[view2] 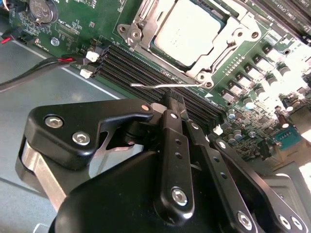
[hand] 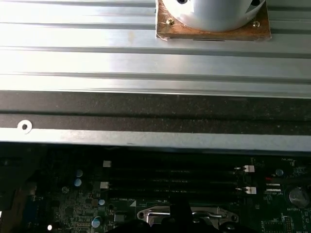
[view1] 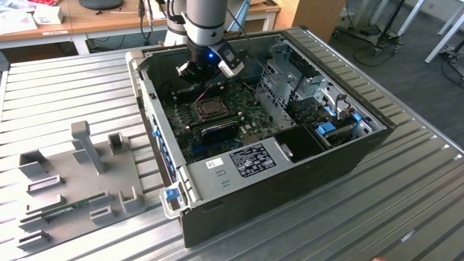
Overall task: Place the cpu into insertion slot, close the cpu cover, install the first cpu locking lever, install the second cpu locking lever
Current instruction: 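Install the first cpu locking lever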
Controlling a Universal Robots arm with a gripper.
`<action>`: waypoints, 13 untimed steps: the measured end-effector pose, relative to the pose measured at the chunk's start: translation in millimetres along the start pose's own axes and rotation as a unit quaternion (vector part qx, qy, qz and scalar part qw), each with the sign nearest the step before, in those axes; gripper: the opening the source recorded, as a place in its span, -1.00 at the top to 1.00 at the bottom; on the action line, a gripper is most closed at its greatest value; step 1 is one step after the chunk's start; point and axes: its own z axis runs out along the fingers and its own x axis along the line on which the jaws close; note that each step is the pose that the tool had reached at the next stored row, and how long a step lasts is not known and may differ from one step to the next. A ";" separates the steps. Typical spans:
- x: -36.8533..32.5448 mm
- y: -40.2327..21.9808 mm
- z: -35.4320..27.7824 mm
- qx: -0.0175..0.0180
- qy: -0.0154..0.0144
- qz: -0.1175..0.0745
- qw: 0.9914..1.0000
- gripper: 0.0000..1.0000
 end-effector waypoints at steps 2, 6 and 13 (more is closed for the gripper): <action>0.0 -0.1 1.4 0.000 0.000 0.000 1.000 0.79; 0.1 -0.1 3.9 0.000 0.000 0.000 1.000 0.79; -1.0 -0.2 4.3 0.000 0.000 0.000 1.000 0.79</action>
